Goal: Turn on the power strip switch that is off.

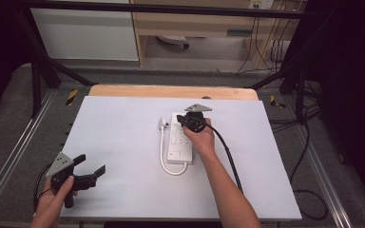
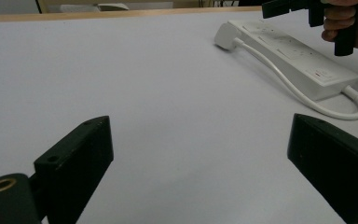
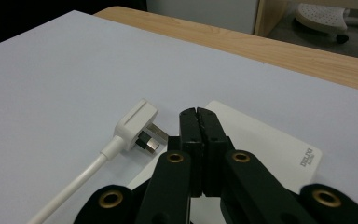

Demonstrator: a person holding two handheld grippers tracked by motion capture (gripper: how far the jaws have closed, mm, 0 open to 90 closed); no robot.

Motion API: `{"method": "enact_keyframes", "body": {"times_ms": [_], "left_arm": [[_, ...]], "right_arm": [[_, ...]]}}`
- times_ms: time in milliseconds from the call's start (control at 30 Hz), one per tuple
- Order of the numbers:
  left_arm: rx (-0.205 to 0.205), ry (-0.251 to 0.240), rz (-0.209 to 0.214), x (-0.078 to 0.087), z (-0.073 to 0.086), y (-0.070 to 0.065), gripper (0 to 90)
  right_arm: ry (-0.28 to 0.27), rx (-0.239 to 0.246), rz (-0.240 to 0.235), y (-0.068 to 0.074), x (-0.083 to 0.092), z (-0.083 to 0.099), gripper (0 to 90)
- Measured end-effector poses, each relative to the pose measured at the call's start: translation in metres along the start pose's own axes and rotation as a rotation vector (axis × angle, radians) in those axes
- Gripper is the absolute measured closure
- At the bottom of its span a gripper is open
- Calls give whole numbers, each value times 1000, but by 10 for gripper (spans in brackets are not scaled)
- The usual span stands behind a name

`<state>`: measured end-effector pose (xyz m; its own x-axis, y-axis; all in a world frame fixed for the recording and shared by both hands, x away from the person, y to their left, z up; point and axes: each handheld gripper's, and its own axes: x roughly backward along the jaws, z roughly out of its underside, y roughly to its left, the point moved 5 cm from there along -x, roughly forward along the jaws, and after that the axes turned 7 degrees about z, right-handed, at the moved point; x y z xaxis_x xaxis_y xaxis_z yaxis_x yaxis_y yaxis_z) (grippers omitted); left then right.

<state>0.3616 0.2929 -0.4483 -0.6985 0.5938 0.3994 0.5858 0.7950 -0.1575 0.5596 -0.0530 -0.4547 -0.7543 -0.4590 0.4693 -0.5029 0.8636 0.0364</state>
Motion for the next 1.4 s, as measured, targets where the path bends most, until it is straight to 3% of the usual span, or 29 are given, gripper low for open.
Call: {"method": "enact_keyframes", "body": {"times_ms": [533, 867, 1133, 1400], "left_arm": [[-2, 3, 0, -1, 0, -2, 69], [2, 13, -1, -2, 1, -2, 69], [5, 14, -2, -1, 2, -1, 69], [8, 16, -5, -1, 2, -1, 69]], "right_arm": [[-28, -23, 37, -20, 28, -5, 900], [-43, -54, 49, -33, 46, -12, 852], [-40, -98, 50, -43, 60, -15, 707], [-20, -145, 53, -50, 71, -17, 425]]}}
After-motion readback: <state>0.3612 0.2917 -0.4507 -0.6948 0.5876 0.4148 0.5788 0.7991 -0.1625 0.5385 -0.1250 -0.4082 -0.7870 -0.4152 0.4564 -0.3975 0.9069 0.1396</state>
